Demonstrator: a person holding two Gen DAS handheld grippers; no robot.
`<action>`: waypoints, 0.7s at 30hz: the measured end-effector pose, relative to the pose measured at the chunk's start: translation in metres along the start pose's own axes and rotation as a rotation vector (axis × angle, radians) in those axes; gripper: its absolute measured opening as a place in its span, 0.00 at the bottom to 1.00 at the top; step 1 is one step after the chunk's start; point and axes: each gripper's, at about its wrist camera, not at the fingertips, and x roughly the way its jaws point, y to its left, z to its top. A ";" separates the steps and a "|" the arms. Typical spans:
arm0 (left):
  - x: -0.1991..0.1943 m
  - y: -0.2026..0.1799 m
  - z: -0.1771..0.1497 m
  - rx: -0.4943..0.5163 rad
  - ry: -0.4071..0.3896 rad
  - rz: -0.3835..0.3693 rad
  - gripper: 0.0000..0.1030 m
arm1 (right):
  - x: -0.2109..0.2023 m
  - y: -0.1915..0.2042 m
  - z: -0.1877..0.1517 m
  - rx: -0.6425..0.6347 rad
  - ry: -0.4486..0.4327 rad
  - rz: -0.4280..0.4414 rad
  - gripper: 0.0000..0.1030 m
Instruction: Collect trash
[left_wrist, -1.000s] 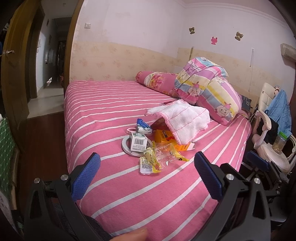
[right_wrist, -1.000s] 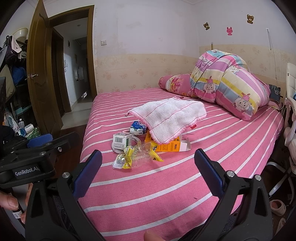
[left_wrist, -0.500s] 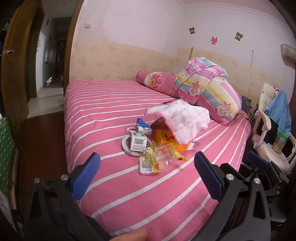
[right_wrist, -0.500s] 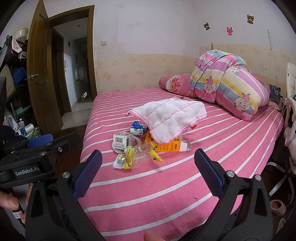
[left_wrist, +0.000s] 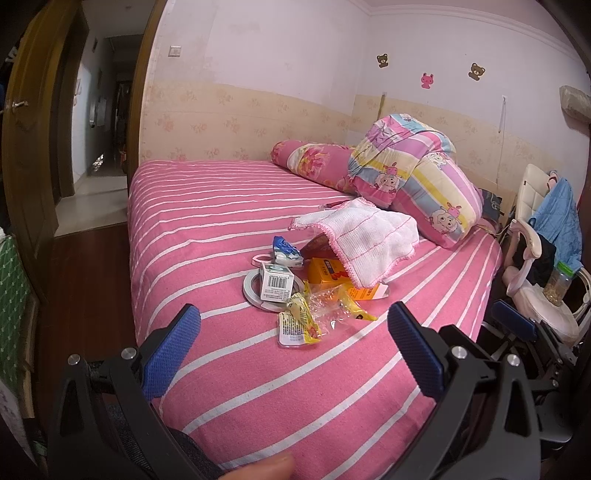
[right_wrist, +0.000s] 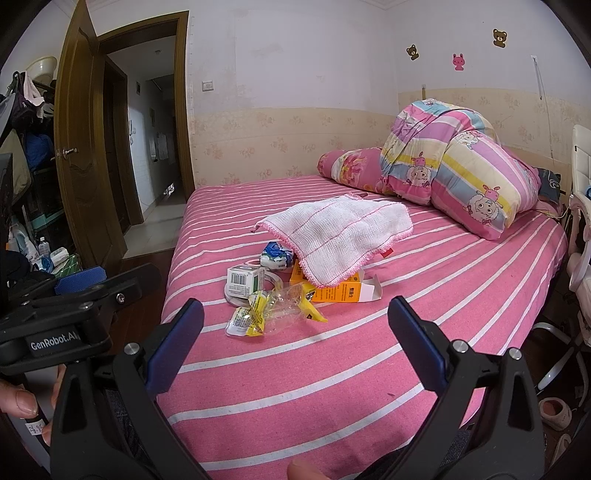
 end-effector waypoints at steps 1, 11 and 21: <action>0.000 0.000 0.000 0.001 0.000 0.002 0.95 | 0.000 0.000 0.000 0.000 0.000 0.001 0.95; -0.008 0.000 0.003 0.017 -0.002 -0.025 0.95 | -0.004 0.003 0.001 0.003 -0.013 0.045 0.95; -0.009 0.008 0.011 -0.017 0.048 -0.057 0.95 | -0.005 -0.012 0.003 0.115 0.044 0.167 0.95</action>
